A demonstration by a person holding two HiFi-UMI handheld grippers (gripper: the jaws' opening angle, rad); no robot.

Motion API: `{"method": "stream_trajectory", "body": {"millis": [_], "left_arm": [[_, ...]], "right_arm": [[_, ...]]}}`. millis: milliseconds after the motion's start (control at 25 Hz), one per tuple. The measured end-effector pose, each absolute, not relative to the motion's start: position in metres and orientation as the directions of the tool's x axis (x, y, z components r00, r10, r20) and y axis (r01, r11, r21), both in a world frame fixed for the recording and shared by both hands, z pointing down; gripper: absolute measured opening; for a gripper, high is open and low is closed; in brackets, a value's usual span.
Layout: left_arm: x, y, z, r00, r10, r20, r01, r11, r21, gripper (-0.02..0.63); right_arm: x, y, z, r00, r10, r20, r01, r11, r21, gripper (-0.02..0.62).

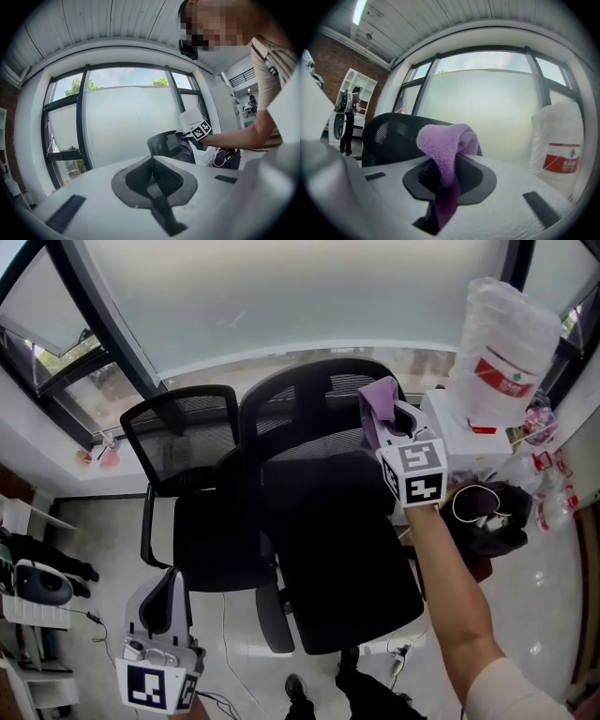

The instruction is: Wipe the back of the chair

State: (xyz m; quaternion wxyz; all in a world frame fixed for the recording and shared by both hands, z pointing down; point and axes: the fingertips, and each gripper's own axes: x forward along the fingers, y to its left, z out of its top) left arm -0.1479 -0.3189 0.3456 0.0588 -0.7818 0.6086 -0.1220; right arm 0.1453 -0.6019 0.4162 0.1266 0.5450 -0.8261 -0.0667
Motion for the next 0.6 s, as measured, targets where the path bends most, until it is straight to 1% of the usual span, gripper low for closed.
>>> {"method": "stream_trajectory", "body": {"millis": [120,320,480,600], "left_arm": [[-0.143,-0.323,0.344,0.240,-0.964,0.116,-0.934,-0.262,-0.242,0.008],[-0.146,-0.325,0.348,0.235,-0.964,0.122,-0.936,-0.259,-0.240,0.008],[-0.157,-0.319,0.351,0.219,-0.968,0.124,-0.941,-0.243,-0.234,0.008],[-0.170,-0.313,0.352,0.200,-0.972,0.126,-0.947,-0.225,-0.231,0.008]], "right_arm": [[0.163,-0.596,0.412,-0.330,-0.939,0.097,-0.906,0.344,0.246,0.052],[0.153,-0.602,0.414,-0.324,-0.941,0.097,-0.914,0.338,0.224,0.052],[0.130,-0.604,0.421,-0.353,-0.929,0.110,-0.905,0.369,0.214,0.051],[0.093,-0.604,0.430,-0.403,-0.905,0.136,-0.883,0.424,0.200,0.051]]}}
